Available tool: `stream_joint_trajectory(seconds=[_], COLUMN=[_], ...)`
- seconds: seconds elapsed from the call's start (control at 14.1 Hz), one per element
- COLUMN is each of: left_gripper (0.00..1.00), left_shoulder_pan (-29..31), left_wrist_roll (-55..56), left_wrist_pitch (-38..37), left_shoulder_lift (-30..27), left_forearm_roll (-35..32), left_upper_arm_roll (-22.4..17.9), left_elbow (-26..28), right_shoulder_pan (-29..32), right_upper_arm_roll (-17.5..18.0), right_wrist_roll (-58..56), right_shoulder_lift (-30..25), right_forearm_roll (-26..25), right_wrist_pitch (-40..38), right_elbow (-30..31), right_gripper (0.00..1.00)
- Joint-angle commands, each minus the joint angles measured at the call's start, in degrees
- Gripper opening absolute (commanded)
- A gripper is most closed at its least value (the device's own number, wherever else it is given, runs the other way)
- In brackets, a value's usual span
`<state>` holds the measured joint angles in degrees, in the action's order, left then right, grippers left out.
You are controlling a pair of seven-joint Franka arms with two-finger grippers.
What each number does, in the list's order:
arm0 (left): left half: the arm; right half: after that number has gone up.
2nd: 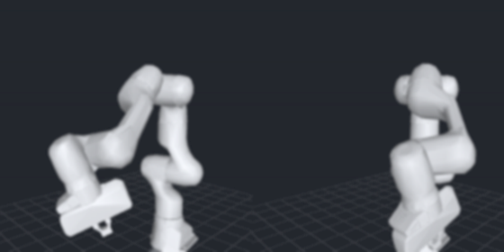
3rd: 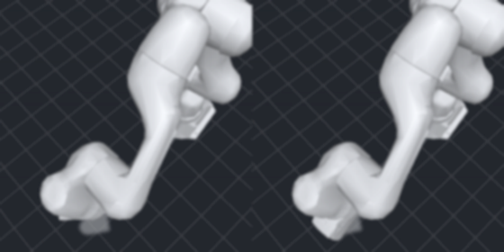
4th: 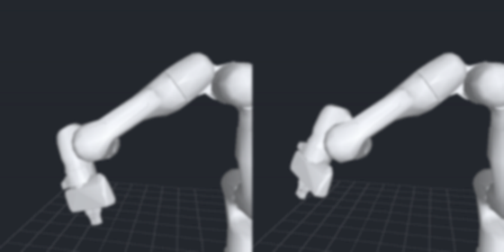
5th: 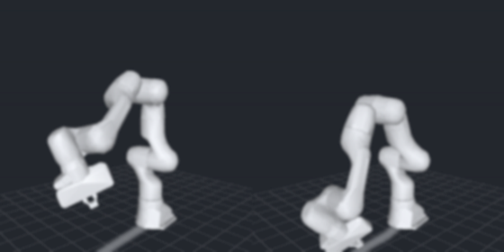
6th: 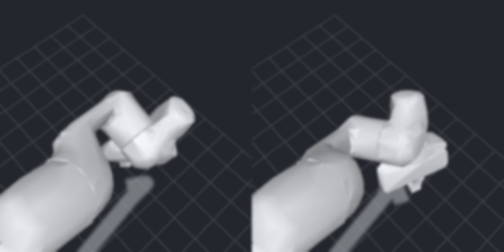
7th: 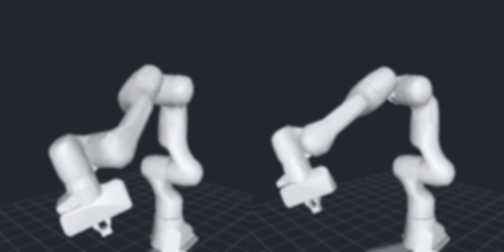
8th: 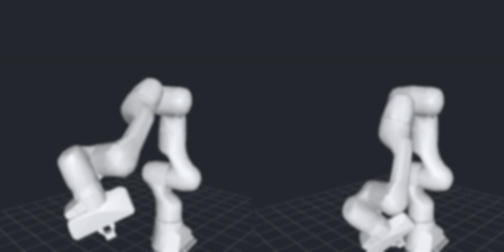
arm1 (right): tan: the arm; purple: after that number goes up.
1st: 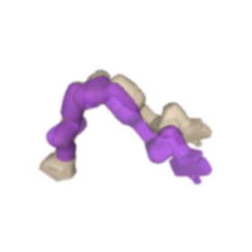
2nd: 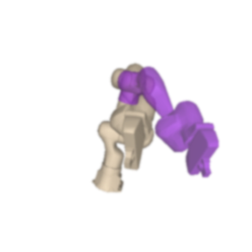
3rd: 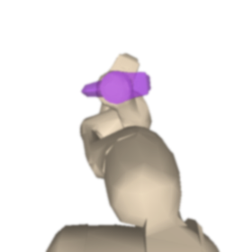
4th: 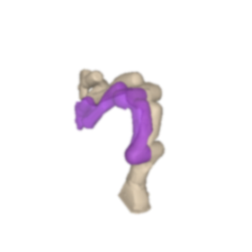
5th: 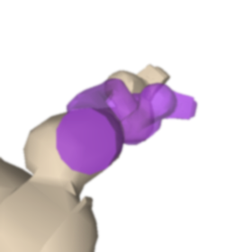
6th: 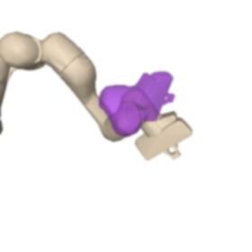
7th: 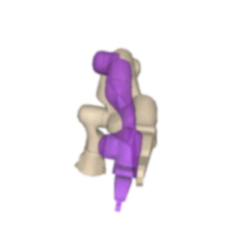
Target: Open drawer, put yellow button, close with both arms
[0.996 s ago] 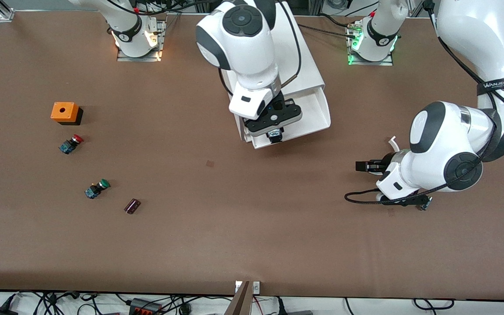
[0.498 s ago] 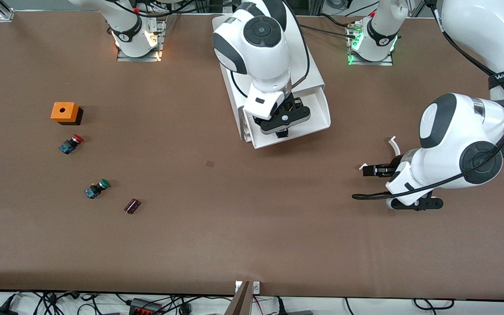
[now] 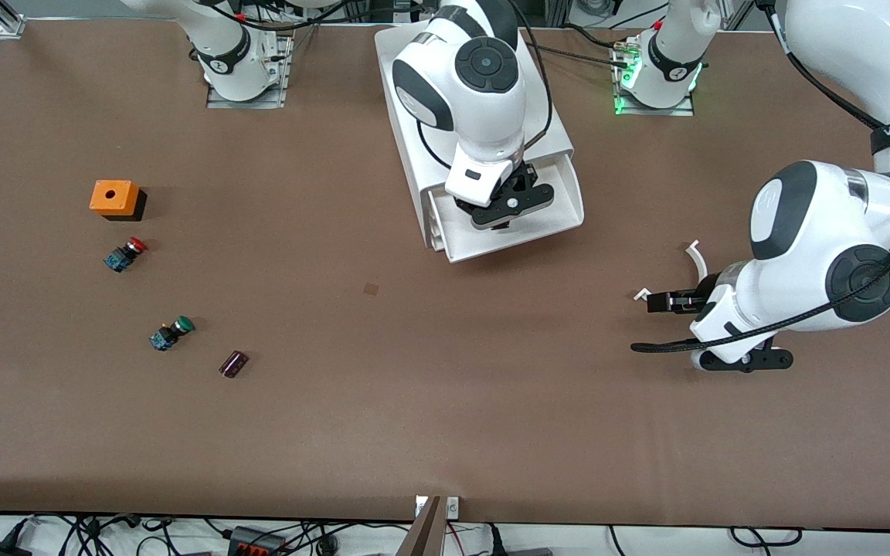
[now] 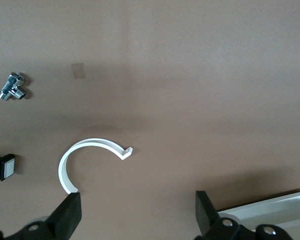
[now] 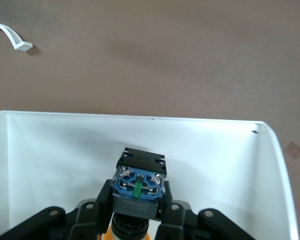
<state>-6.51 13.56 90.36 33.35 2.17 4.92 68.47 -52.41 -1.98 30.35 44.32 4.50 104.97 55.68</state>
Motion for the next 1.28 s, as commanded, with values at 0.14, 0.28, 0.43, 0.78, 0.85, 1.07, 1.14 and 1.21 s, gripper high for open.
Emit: stream_joint_trajectory(seconds=[0.14, 0.28, 0.43, 0.78, 0.85, 1.07, 1.14, 1.21], left_gripper=[1.0, 1.0, 1.0, 1.0, 1.0, 1.0, 1.0, 1.0], left_shoulder_pan=[0.09, 0.0, 0.0, 0.0, -0.08, -0.61, -0.7, -0.96], left_wrist_roll=[0.59, 0.59, 0.59, 0.77, 1.03, 1.82, 2.78, 5.14], left_wrist_pitch=[0.26, 0.26, 0.26, 0.43, 0.96, 3.15, 4.2, 4.82], left_shoulder_lift=[-0.75, -0.75, -0.75, -0.75, -0.83, -2.06, -2.67, -2.85], left_forearm_roll=[-1.64, -1.64, -1.64, -1.64, -1.55, -1.38, -1.12, -1.03], left_upper_arm_roll=[0.27, 0.27, 0.27, 0.27, 0.27, 0.27, 0.35, 0.53], left_elbow=[0.44, 0.44, 0.52, 0.53, 0.7, 2.97, 4.29, 5.17], right_shoulder_pan=[-1.11, -1.03, -1.03, -0.5, 0.37, 4.93, 6.78, 8.54], right_upper_arm_roll=[0.14, -0.13, -0.57, -1.71, -1.88, -3.29, -4.08, -4.26], right_wrist_roll=[1.12, 1.12, 1.12, 1.21, 1.12, 0.94, 0.33, 0.24], right_shoulder_lift=[1.83, 1.83, 1.83, 0.43, -0.36, -3.61, -4.75, -5.2], right_forearm_roll=[0.51, 0.51, 0.25, 0.25, 0.25, 0.25, 0.16, 0.16], right_wrist_pitch=[-1.0, -0.91, -0.56, -1.52, -2.22, -4.33, -5.12, -5.21], right_elbow=[-1.45, -1.54, -1.62, -1.89, -2.06, -2.06, -2.06, -1.98], right_gripper=[0.0, 0.06, 1.0, 1.0, 1.0, 1.0, 1.0, 1.0])
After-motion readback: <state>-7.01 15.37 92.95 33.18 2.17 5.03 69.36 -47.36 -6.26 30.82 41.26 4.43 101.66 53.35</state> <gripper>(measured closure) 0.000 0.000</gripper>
